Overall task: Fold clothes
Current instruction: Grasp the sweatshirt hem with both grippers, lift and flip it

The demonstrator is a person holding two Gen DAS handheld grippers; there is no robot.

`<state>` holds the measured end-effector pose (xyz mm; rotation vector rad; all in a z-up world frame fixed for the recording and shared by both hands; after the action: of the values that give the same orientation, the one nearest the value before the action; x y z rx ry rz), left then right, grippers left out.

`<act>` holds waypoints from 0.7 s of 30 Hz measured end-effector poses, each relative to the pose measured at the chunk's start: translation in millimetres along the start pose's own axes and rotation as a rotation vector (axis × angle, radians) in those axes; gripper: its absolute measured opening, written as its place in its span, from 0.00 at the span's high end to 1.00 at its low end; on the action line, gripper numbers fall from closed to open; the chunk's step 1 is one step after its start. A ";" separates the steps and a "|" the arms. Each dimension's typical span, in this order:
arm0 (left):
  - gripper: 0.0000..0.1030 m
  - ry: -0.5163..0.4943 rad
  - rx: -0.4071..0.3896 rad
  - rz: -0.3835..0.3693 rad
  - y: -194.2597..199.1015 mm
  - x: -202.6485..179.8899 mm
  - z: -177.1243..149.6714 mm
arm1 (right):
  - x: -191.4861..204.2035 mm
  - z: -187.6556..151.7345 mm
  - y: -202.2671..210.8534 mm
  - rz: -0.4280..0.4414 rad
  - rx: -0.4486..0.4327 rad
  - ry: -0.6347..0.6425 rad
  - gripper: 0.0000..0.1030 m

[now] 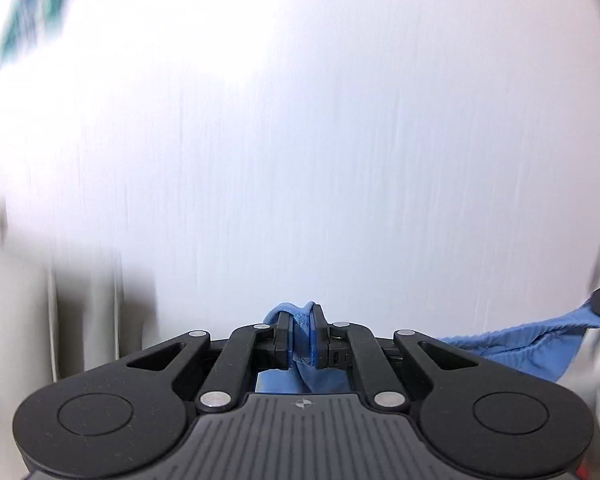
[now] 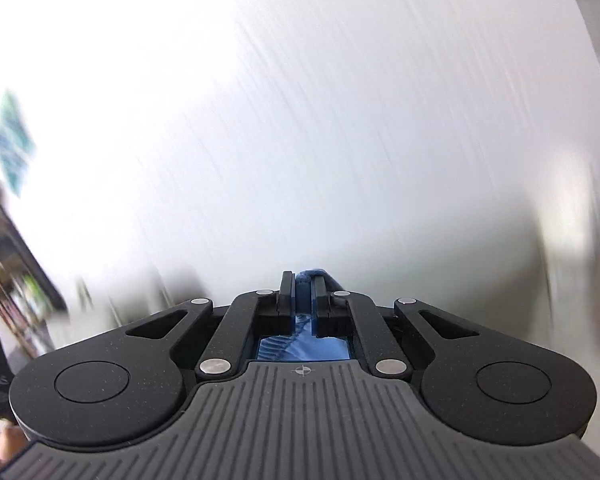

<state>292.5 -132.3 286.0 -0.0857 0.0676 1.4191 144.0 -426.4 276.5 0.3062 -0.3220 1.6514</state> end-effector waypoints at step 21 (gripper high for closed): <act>0.92 -0.058 0.672 0.032 159.8 56.7 -384.8 | -11.7 -256.6 140.9 -0.093 0.449 -0.047 0.94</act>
<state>144.6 -91.2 -105.6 0.5120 0.4930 1.3657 2.4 -352.5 30.9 0.6870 0.0335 1.6143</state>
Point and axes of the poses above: each gripper's, at about its wrist camera, not at the fingertips, and y roughly against the way its jaws point, x to its left, z to its top, the point moved 2 cm from there along -y, roughly the way its jaws point, and after that the axes turned 10 degrees about z, right-handed, at the moved point
